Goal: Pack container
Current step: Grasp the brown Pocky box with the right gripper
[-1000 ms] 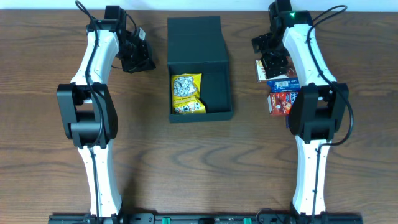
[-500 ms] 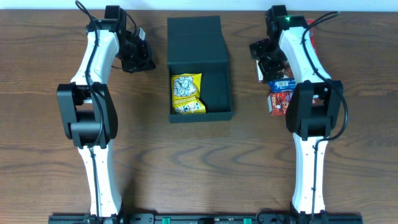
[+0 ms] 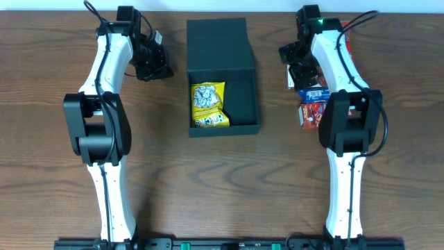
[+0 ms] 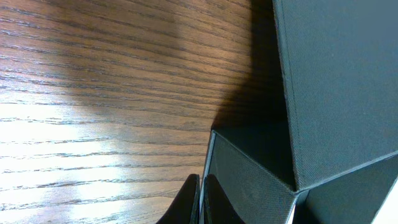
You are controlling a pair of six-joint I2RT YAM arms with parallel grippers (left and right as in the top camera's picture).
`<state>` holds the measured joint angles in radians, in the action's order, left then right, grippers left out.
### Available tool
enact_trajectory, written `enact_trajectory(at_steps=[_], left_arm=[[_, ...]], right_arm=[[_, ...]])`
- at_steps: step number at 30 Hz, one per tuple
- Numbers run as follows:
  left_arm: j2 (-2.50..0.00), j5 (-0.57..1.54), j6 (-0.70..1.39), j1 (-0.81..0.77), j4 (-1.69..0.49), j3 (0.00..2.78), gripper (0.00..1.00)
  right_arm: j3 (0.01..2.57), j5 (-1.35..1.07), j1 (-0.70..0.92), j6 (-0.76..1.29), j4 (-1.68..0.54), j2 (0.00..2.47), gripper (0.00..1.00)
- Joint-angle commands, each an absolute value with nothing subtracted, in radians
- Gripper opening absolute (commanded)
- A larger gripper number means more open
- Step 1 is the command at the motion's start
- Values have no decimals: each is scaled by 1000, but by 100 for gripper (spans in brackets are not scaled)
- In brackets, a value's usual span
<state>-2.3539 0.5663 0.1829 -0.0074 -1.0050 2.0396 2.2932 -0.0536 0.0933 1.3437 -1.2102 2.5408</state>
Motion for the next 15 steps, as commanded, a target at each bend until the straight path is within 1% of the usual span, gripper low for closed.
enact_trajectory(at_steps=[1,9,15], left_arm=[[-2346,569,180,-6,-1004,2039,6],[-2346,569,180,-6,-1004,2039,6],[-2346,569,180,-6,-1004,2039,6]], right_arm=[[2291,-14,84,1351,-1210,2555,99],[2291,-4,84,1441,-1214,2555,99],[2291,-30,84,1623,-1227,2555,99]])
